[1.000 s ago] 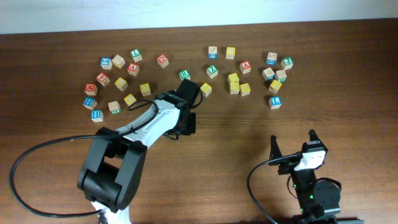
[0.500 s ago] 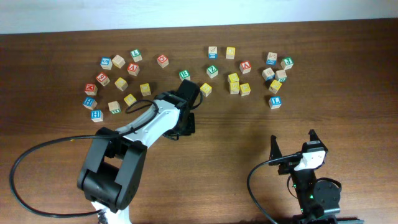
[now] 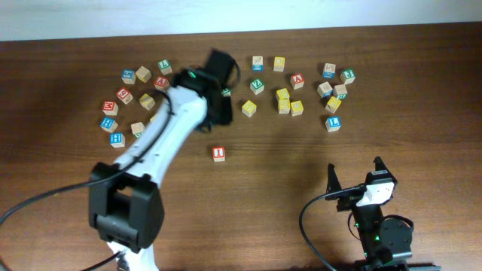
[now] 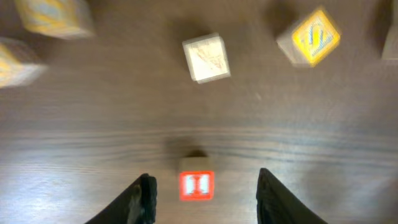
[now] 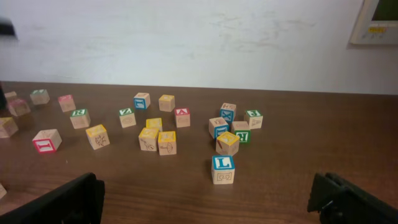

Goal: Spell out ICRA
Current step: 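Move the left gripper over the yellow C block, then lower the left gripper and grasp the yellow C block, then place the C block to the right of the I block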

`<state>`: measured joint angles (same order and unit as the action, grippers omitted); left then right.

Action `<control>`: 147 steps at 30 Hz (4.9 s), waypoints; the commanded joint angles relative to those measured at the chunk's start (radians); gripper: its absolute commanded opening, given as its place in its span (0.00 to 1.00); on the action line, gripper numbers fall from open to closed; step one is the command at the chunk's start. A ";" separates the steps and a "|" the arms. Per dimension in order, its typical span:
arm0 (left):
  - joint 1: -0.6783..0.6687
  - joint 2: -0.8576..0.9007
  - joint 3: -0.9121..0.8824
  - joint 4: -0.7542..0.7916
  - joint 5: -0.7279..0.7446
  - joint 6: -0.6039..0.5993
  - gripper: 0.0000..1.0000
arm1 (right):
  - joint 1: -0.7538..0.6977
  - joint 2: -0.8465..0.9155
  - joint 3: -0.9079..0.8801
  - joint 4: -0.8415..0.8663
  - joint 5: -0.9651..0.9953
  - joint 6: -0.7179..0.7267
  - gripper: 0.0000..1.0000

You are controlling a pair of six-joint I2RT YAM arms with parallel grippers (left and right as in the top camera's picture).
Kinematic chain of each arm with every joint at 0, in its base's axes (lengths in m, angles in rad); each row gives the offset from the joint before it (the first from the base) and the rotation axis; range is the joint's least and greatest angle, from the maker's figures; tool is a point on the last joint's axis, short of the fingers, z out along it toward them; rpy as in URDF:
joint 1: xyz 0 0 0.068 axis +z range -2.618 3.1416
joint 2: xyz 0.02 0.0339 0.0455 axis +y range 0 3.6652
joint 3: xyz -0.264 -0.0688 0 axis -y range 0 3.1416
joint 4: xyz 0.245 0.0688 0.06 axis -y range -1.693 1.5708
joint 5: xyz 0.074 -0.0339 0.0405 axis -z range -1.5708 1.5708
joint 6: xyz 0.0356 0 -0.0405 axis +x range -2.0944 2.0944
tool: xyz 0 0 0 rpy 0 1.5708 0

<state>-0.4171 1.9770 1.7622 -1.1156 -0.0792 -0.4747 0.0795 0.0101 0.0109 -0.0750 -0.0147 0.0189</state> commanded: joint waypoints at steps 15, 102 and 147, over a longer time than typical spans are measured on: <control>0.508 -0.001 0.155 -0.211 -0.011 -0.007 0.99 | 0.005 -0.007 -0.005 -0.006 0.008 -0.004 0.98; 0.428 0.400 0.155 0.277 -0.146 -0.398 0.41 | 0.005 -0.006 -0.005 -0.006 0.008 -0.004 0.99; 0.029 0.104 0.169 0.010 0.278 -0.027 0.24 | 0.005 -0.006 -0.005 -0.006 0.008 -0.004 0.98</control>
<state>-0.3340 2.0964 1.9263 -1.1030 0.2478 -0.5304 0.0795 0.0101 0.0109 -0.0750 -0.0147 0.0193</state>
